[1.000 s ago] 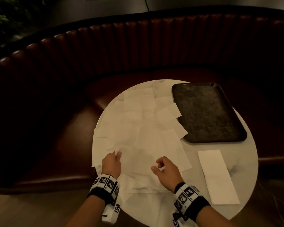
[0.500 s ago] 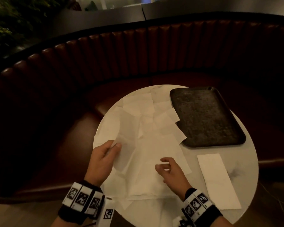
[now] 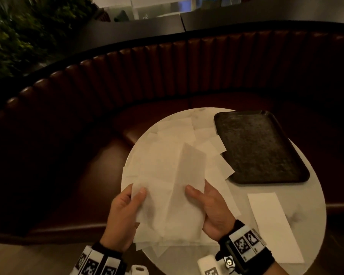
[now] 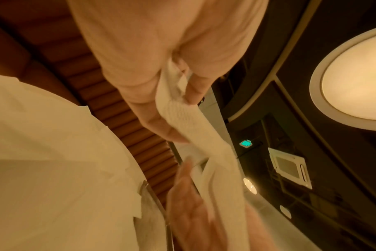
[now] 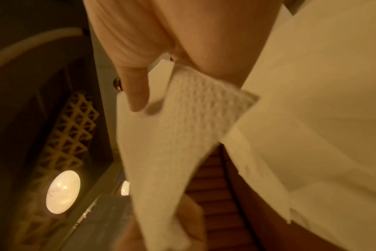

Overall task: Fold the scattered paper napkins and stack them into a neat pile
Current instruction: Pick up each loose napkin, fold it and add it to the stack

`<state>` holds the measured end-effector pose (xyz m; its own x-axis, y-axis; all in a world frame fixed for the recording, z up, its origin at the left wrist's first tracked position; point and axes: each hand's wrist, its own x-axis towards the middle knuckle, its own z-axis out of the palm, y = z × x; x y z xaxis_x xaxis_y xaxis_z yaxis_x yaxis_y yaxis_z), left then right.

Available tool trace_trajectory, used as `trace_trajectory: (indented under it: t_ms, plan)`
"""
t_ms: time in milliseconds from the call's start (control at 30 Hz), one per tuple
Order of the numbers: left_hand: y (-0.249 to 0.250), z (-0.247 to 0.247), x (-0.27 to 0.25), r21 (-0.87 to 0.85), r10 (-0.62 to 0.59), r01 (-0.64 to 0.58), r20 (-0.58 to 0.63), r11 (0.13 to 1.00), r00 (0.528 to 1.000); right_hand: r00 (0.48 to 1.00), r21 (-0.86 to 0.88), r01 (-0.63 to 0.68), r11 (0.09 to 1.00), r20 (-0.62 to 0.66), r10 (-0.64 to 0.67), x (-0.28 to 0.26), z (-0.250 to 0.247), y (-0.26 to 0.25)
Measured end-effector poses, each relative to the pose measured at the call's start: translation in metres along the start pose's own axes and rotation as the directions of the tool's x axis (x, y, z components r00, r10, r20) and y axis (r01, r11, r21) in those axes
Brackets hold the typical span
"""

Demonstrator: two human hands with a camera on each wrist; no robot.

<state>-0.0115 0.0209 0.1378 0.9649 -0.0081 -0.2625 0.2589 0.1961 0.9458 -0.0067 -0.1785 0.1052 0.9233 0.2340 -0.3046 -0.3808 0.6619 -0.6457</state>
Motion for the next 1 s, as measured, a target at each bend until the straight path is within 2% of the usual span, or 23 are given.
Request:
trace_trajectory:
  t_ms: [100, 233, 300, 367, 433, 600, 700, 733, 767, 800, 833, 867, 900, 933, 967, 1000]
  plan:
    - [-0.013, -0.002, -0.005, 0.094, -0.012, 0.016, -0.048, 0.995, 0.999, 0.998, -0.038, 0.039, 0.999, -0.057, -0.041, -0.003, 0.004, -0.005]
    - [-0.020, 0.017, -0.013, 0.456, 0.112, -0.039, -0.135, 0.889, 0.984, 0.998, -0.040, 0.026, 0.999, -0.057, -0.028, -0.007, 0.010, -0.004]
    - [-0.019, 0.027, -0.017, 0.437, 0.150, -0.108, -0.062, 0.893, 0.987, 0.997, -0.030, 0.029, 0.999, -0.067, -0.031, -0.009, 0.012, 0.000]
    - [-0.016, 0.034, -0.022, 0.313, 0.106, -0.116, 0.047, 0.943, 0.993, 0.993, -0.052, 0.043, 0.998, -0.110, -0.048, -0.012, 0.013, 0.003]
    - [-0.017, 0.037, -0.025, 0.263, 0.075, -0.103, 0.112, 0.959, 0.991, 0.979, -0.121, 0.068, 0.990, -0.184, -0.090, -0.015, 0.013, 0.005]
    - [-0.017, 0.041, -0.027, 0.339, 0.146, -0.135, -0.006, 0.931, 0.989, 0.951, -0.272, 0.108, 0.956, -0.251, -0.179, -0.027, 0.014, 0.005]
    - [-0.014, 0.040, -0.024, 0.430, 0.144, -0.153, 0.053, 0.890, 0.988, 0.911, -0.379, 0.135, 0.915, -0.316, -0.265, -0.032, 0.007, -0.005]
    - [-0.012, 0.039, -0.023, 0.466, 0.143, -0.165, 0.082, 0.870, 0.986, 0.877, -0.484, 0.159, 0.860, -0.331, -0.348, -0.034, 0.005, -0.012]
    - [-0.010, 0.036, -0.021, 0.508, 0.151, -0.189, 0.117, 0.840, 0.982, 0.830, -0.637, 0.191, 0.747, -0.302, -0.470, -0.037, 0.003, -0.021]
    - [-0.008, 0.033, -0.019, 0.556, 0.172, -0.235, 0.164, 0.797, 0.971, 0.774, -0.810, 0.228, 0.541, -0.186, -0.606, -0.040, 0.004, -0.032]
    - [-0.004, 0.030, -0.015, 0.603, 0.200, -0.302, 0.233, 0.738, 0.952, 0.728, -0.933, 0.264, 0.246, 0.025, -0.685, -0.044, 0.006, -0.043]
    - [0.002, 0.027, -0.012, 0.646, 0.220, -0.384, 0.323, 0.660, 0.921, 0.713, -0.951, 0.300, -0.068, 0.271, -0.646, -0.046, 0.006, -0.052]
    - [0.007, 0.024, -0.008, 0.684, 0.219, -0.470, 0.425, 0.557, 0.878, 0.731, -0.885, 0.334, -0.324, 0.461, -0.503, -0.045, 0.009, -0.059]
    - [0.014, 0.023, -0.004, 0.707, 0.200, -0.553, 0.523, 0.440, 0.828, 0.771, -0.792, 0.369, -0.486, 0.553, -0.316, -0.042, 0.012, -0.063]
    - [0.020, 0.022, -0.001, 0.714, 0.168, -0.619, 0.601, 0.327, 0.781, 0.818, -0.728, 0.397, -0.559, 0.556, -0.144, -0.037, 0.016, -0.064]
    - [0.026, 0.022, 0.002, 0.707, 0.140, -0.667, 0.655, 0.233, 0.743, 0.859, -0.709, 0.413, -0.571, 0.511, -0.013, -0.031, 0.019, -0.063]
